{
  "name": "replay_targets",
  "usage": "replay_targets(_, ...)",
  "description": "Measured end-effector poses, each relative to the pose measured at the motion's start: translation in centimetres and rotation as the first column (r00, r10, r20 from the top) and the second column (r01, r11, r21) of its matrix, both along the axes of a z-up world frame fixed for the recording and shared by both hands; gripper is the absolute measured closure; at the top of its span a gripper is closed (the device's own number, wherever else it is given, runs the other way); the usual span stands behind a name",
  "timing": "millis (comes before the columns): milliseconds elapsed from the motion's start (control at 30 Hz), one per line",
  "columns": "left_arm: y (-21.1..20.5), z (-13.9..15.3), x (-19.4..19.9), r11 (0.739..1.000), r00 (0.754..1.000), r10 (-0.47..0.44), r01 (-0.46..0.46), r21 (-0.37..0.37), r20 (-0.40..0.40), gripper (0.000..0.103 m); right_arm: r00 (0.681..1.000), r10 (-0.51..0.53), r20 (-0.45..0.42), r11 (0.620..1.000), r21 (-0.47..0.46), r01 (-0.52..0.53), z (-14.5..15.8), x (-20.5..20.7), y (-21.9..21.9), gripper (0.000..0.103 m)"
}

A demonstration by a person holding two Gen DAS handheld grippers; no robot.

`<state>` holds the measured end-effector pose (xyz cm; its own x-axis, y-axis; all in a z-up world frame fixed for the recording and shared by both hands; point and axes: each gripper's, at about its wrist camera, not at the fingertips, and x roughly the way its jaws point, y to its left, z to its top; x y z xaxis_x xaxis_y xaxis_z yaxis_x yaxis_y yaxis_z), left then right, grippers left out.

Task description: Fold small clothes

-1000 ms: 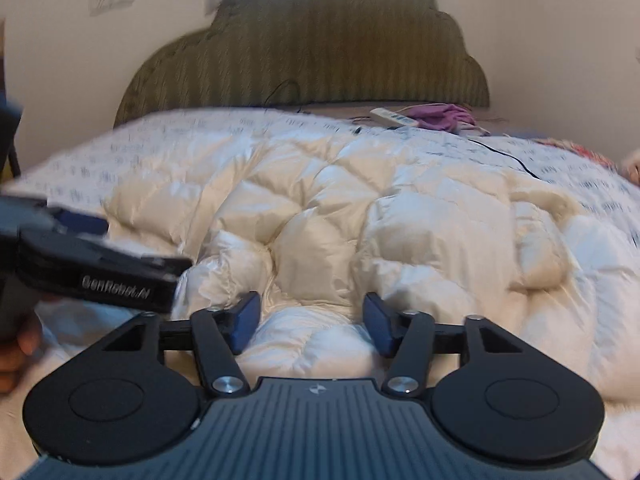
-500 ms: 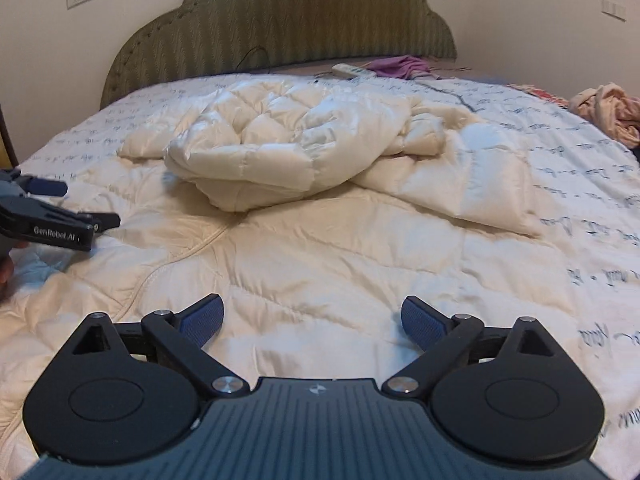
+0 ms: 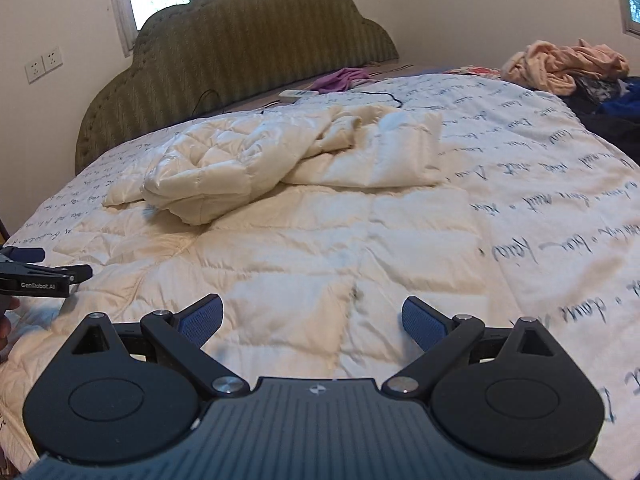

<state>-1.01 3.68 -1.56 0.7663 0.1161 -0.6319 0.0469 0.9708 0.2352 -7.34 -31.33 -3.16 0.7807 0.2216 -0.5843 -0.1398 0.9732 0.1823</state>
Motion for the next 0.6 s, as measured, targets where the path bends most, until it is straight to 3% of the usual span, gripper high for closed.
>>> replay_targets(233, 3.4, 1.0, -3.6, 0.998, 0.999, -0.031, 0.031, -0.052, 0.013, 0.000, 0.997, -0.075, 0.002, 0.991, 0.111, 0.074, 0.6, -2.7, -4.1, 0.005)
replay_targets(400, 8.6, 1.3, -5.7, 0.986, 0.999, -0.015, 0.010, -0.167, -0.033, 0.000, 0.993, -0.096, -0.066, 0.953, 0.281, 0.111, -0.3, -3.7, -7.4, 0.010)
replay_targets(500, 12.3, 1.0, -6.2, 0.961, 0.996, -0.009, -0.015, -0.277, -0.085, 0.000, 0.991, -0.071, -0.110, 0.925, 0.364, 0.106, -1.1, -4.4, -8.6, 0.013)
replay_targets(600, 15.7, 0.0, -6.6, 0.915, 0.988, -0.010, -0.053, -0.400, -0.152, 0.000, 0.989, -0.038, -0.144, 0.908, 0.409, 0.095, -1.7, -5.2, -9.2, 0.015)
